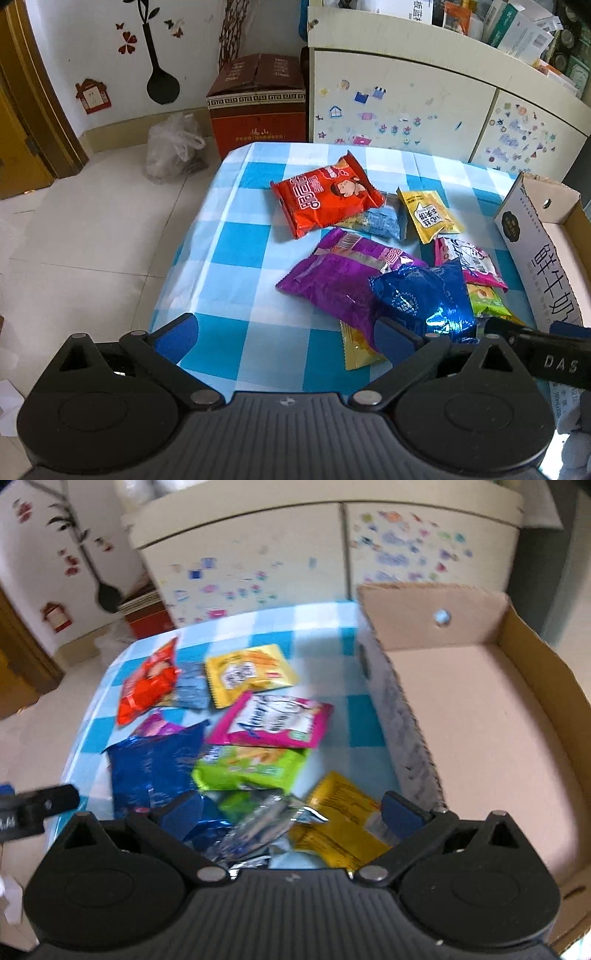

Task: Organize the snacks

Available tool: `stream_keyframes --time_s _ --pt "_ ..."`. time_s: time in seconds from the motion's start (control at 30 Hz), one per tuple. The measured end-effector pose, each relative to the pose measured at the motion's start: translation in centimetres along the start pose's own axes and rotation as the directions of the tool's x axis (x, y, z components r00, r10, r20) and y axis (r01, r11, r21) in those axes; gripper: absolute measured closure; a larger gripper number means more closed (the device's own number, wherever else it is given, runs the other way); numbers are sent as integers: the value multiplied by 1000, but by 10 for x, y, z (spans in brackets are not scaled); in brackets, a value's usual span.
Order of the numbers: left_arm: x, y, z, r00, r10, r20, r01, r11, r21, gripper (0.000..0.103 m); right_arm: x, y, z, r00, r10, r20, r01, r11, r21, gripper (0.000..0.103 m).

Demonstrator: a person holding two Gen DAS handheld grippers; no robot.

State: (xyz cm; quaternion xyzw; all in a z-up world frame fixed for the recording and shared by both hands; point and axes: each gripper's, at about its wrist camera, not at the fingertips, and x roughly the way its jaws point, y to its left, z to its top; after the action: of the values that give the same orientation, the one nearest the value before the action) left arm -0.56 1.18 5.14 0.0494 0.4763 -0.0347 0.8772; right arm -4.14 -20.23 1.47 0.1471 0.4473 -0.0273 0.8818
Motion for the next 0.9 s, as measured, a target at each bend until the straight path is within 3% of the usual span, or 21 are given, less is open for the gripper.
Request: stream_keyframes --time_s 0.17,0.57,0.9 --pt "2 -5 -1 1000 5 -3 -5 1000 12 0 -1 -2 0 1000 -24 -18 24 1000 -1 1" --pt "-1 -9 0 1000 16 6 -16 1000 16 0 -16 21 3 998 -56 26 59 990 -128 1" --pt "-5 -10 0 999 38 10 -38 999 17 0 -25 31 4 996 -81 46 88 983 -164 1"
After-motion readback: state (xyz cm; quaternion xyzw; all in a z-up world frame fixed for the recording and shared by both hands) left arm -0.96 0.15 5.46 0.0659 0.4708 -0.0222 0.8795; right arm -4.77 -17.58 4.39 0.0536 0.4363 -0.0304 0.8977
